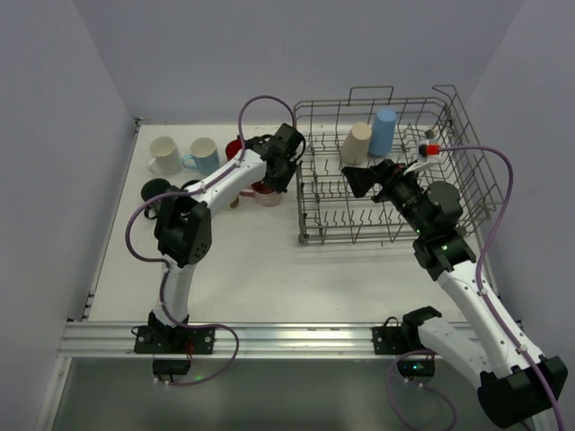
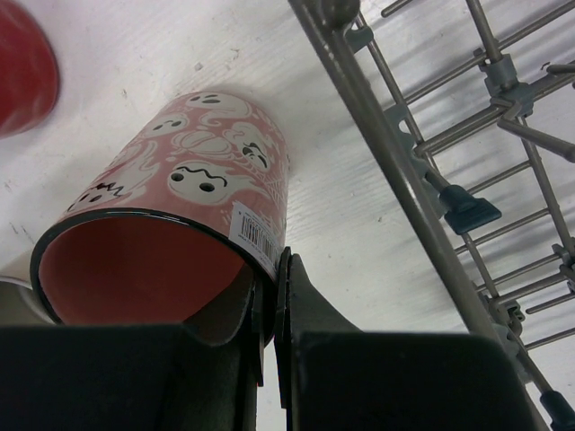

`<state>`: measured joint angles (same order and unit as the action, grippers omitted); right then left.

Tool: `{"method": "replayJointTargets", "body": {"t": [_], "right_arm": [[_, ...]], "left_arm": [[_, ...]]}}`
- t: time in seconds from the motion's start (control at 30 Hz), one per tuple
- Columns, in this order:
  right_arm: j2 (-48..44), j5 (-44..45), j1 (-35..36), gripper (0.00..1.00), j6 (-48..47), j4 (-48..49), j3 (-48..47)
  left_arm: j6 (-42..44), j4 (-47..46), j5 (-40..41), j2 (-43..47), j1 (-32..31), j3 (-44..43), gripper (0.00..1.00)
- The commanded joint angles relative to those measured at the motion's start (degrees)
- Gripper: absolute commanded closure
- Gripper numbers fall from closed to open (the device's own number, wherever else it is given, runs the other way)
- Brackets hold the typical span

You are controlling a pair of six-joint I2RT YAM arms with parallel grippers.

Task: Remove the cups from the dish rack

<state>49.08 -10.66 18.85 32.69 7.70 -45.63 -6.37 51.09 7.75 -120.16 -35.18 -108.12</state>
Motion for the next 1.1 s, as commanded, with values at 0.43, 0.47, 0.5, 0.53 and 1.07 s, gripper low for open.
{"method": "replayJointTargets", "body": {"t": [0.43, 0.47, 0.5, 0.53, 1.07], "right_arm": [[4.53, 15.92, -0.75, 0.01, -8.60, -4.10, -5.44], [5.23, 16.97, -1.09, 0.01, -8.95, -4.19, -5.70], [6.02, 17.07, -1.27, 0.02, -9.30, -4.45, -6.57], [7.77, 17.25, -1.45, 0.04, -9.83, -5.06, -7.02], [33.79, 20.67, -6.02, 0.03, -13.97, -10.16, -25.46]], "left_arm": [[-0.13, -4.95, 4.29, 4.66, -0.15, -2.63, 0.35], [-0.31, -4.95, 4.55, 4.84, -0.07, -2.89, 0.31], [-0.40, -4.77, 4.64, 5.11, -0.15, -3.15, 0.30], [-0.74, -4.69, 4.56, 5.81, -0.07, -3.68, 0.27], [-7.87, -29.71, -6.42, 45.68, -0.15, 24.41, 0.00]]}}
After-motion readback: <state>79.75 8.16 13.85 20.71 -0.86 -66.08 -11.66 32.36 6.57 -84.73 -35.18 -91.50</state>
